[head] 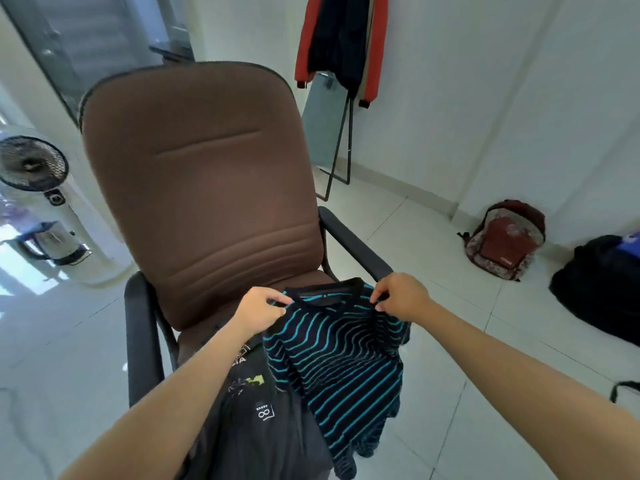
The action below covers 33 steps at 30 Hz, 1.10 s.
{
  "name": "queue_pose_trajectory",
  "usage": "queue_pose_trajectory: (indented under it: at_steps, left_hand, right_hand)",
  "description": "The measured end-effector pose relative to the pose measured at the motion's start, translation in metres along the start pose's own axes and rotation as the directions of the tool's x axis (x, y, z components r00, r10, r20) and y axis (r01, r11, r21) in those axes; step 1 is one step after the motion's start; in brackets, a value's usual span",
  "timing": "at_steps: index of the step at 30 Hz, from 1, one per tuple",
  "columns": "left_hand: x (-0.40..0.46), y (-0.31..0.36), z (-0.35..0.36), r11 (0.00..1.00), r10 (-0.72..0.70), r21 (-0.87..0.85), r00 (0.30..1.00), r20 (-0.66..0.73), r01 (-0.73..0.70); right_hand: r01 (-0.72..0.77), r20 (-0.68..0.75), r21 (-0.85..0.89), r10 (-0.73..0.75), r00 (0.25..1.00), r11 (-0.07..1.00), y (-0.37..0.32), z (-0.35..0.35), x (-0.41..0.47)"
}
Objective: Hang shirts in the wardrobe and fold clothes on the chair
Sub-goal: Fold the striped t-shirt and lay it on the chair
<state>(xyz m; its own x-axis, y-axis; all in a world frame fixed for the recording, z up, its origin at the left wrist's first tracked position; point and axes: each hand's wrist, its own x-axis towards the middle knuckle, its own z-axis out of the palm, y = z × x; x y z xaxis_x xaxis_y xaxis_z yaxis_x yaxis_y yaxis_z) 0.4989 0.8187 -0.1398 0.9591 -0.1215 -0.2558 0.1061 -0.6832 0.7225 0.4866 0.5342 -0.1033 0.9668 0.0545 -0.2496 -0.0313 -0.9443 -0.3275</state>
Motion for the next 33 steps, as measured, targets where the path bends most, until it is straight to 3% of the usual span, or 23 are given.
queue_pose_trajectory:
  at_steps: [3, 7, 12, 20, 27, 33]
  left_hand:
    - [-0.047, 0.035, -0.023, 0.99, 0.11, 0.082, 0.994, 0.006, -0.11]
    - [-0.112, 0.083, -0.054, 0.952, 0.182, 0.25, 0.983, -0.006, -0.174]
    - [-0.17, 0.134, -0.078, 0.938, 0.309, 0.182, 0.95, -0.055, -0.295]
    - [-0.212, 0.164, -0.117, 0.897, 0.44, 0.134, 0.879, -0.185, -0.421]
    - [-0.233, 0.169, -0.145, 0.881, 0.453, 0.02, 0.831, -0.324, -0.472]
    - [-0.241, 0.17, -0.165, 0.898, 0.406, -0.03, 0.852, -0.332, -0.44]
  right_hand:
    - [0.024, -0.1, -0.005, -0.025, 0.995, 1.0, 0.003, -0.034, -0.057]
    - [0.075, -0.227, 0.112, -0.048, 0.973, 0.991, 0.002, -0.084, -0.121]
    - [0.153, -0.209, 0.079, -0.133, 0.969, 0.985, -0.013, -0.14, -0.173]
    - [0.275, -0.343, 0.134, -0.216, 0.914, 0.952, -0.033, -0.19, -0.219]
    - [0.475, -0.501, 0.254, -0.305, 0.81, 0.842, -0.047, -0.2, -0.24]
    - [0.475, -0.469, 0.19, -0.346, 0.813, 0.859, -0.055, -0.201, -0.245]
